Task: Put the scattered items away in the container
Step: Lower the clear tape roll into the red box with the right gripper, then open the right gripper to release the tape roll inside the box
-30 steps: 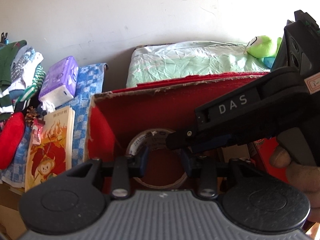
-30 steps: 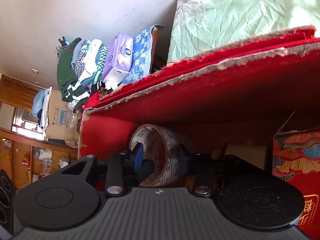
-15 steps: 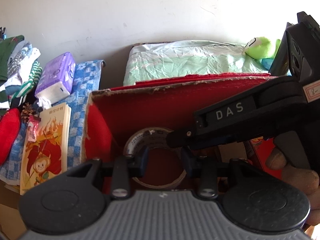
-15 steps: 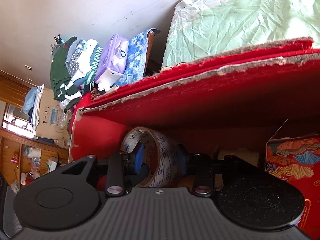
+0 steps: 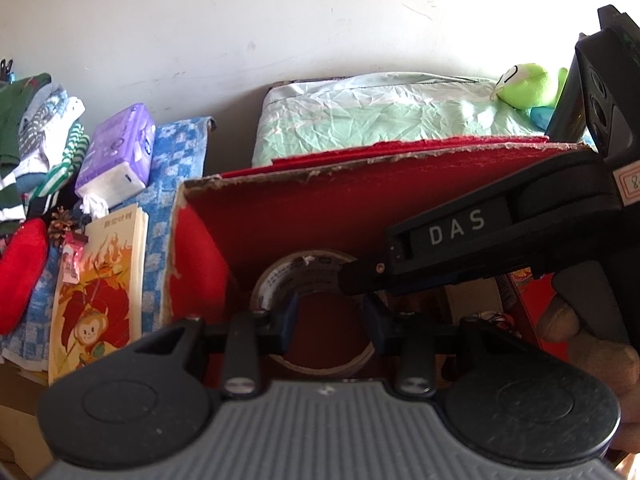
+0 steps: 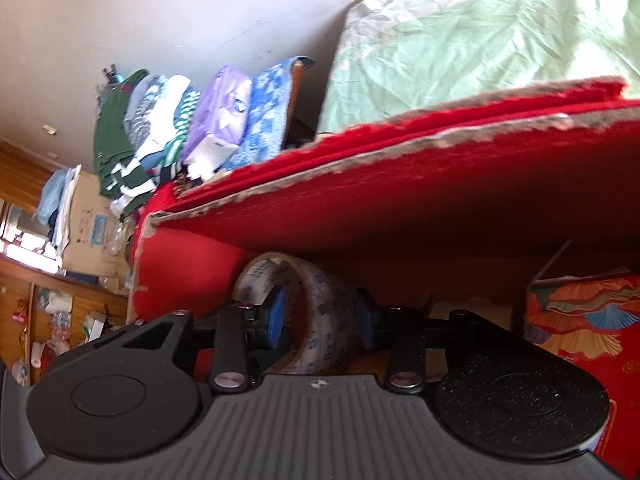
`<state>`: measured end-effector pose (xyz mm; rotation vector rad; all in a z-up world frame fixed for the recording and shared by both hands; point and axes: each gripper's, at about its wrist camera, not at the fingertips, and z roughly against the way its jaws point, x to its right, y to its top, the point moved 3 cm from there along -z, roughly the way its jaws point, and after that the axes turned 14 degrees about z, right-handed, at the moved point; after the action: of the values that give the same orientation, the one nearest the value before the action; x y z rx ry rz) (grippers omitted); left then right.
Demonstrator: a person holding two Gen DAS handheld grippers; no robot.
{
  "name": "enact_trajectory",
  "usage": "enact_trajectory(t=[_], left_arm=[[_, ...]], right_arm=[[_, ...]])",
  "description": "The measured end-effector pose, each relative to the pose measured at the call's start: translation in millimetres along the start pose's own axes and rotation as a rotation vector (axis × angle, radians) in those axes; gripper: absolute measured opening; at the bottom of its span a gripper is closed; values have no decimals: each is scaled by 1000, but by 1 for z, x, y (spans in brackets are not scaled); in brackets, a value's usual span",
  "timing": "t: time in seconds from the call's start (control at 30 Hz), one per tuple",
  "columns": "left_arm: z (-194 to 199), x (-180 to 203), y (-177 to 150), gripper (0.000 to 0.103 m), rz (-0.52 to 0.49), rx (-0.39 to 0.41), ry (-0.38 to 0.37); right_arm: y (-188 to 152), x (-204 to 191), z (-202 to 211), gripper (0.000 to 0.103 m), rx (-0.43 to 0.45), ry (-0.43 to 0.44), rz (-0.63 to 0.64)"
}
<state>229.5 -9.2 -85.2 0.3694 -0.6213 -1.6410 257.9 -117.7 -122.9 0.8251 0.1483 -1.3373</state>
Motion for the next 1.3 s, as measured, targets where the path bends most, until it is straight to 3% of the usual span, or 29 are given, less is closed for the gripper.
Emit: enact_trajectory(t=[0.27, 0.9, 1.07, 1.3], left_arm=[[-9, 5, 0, 45, -23, -19, 51], [-10, 4, 1, 48, -5, -28, 14], [-10, 4, 1, 48, -7, -28, 12], [-10, 3, 2, 51, -14, -36, -12]], right_arm=[[1, 0, 2, 41, 18, -5, 1], [6, -2, 10, 40, 79, -78, 17], [7, -1, 14, 40, 91, -114, 19], [4, -16, 44, 39, 193, -240, 71]])
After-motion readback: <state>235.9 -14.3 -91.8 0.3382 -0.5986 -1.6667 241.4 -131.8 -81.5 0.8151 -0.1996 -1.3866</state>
